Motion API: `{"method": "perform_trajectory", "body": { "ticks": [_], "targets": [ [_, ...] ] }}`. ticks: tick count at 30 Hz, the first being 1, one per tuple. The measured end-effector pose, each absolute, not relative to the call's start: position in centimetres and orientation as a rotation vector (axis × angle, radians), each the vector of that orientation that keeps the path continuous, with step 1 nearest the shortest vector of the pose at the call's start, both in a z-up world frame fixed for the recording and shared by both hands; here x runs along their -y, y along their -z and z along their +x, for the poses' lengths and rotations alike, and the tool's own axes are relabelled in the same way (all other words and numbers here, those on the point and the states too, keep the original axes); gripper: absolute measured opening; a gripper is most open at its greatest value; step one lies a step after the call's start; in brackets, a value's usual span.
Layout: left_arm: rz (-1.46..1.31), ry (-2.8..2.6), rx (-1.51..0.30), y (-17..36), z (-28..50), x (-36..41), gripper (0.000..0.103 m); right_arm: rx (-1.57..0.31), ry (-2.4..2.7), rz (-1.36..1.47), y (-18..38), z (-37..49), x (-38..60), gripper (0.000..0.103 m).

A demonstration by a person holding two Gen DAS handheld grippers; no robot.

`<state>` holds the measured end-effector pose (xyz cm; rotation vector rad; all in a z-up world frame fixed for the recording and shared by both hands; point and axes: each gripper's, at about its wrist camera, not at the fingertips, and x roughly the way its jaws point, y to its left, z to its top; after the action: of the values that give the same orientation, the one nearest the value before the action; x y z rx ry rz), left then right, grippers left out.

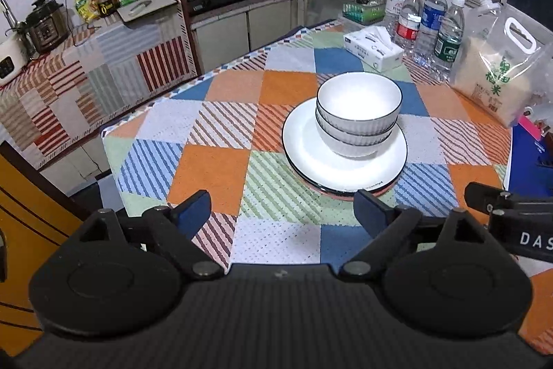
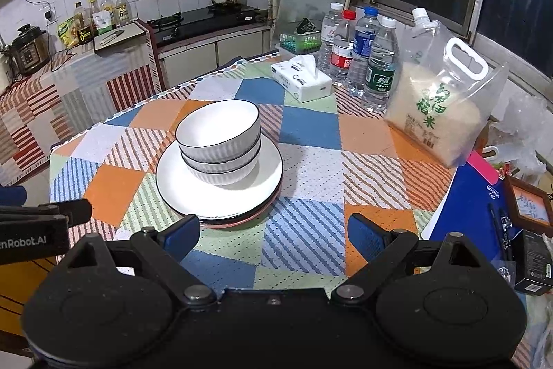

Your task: Organize plates and bowls

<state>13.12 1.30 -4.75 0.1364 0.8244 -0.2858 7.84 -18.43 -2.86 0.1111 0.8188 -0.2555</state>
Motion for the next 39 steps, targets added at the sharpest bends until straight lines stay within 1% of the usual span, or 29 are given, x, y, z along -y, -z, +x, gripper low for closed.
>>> {"method": "perform_trajectory", "body": {
  "ticks": [4,11,39],
  "targets": [
    [0.137,0.274,-0.828,4.7,13.4,-1.5,0.09,-0.836,0.248,0.118,2.8,7.9,18.1,0.095],
    [0.181,0.293,-0.772,4.0,12.7,-0.9,0.091,-0.839,0.247,0.118,2.7,7.9,17.7,0.095],
    [0.211,0.249,-0.81,4.7,12.6,-1.0,0.091,-0.861,0.256,0.117,2.9,8.4,17.8,0.095]
  ]
}}
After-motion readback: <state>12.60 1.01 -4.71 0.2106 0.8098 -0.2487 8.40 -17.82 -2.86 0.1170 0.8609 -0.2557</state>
